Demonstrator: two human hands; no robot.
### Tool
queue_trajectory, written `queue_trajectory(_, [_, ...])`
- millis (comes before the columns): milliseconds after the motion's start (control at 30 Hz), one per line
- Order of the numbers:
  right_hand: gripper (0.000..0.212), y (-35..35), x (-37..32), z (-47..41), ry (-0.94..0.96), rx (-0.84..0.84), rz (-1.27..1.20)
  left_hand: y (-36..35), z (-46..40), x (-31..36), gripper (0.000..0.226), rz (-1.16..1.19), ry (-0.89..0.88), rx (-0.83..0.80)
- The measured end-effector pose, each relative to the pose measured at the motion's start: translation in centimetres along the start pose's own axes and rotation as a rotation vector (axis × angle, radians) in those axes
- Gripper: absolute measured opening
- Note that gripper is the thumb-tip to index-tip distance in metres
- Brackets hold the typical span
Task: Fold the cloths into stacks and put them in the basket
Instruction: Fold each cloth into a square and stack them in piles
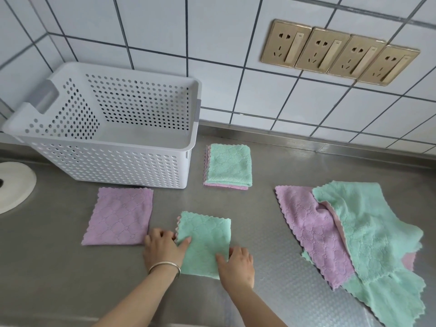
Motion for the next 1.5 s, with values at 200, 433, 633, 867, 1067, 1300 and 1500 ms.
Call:
queue_trajectory(200, [0.021, 0.2, -0.4, -0.2, -0.033, -0.070, -0.157, 0.5, 0.8, 0.7, 0.030, 0.171, -0.038, -0.052])
queue_trajectory(433, [0.011, 0.5, -7.4, 0.2, 0.185, -0.129, -0.472, 9.1, 0.3, -2.1, 0.025, 0.528, 0.001, 0.101])
queue_trajectory(633, [0.012, -4.1, -16.7, -1.0, 0.233, -0.268, -0.582, 13.8, -5.2, -8.4, 0.031, 0.565, 0.119, 0.205])
queue_trajectory(867, [0.016, -9.0, -18.8, -2.4, 0.066, -0.281, -0.572, 11.1, -10.9, -12.6, 0.028, 0.567, 0.177, 0.094])
queue_trajectory(1067, [0.014, -9.8, -18.3, -2.8, 0.031, -0.172, -0.525, 9.1, -12.4, -13.6, 0.036, 0.566, 0.212, 0.063])
queue_trajectory(1300, [0.017, -9.6, -18.6, -3.0, 0.001, -0.185, -0.360, 9.0, -13.2, -13.5, 0.038, 0.408, 0.214, 0.094])
queue_trajectory(1500, [0.016, -7.1, -16.8, -3.3, 0.086, -0.303, -0.224, 13.4, -11.0, -9.1, 0.036, 0.139, -0.152, 0.486])
Point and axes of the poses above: each hand's wrist, its own z-axis away from the middle knuckle, its own y-axis out of the back of the hand, x = y × z, the point moved 8 cm from there along -z, towards the middle knuckle, and after that the axes turned 6 degrees about y, right-handed, at the moved point
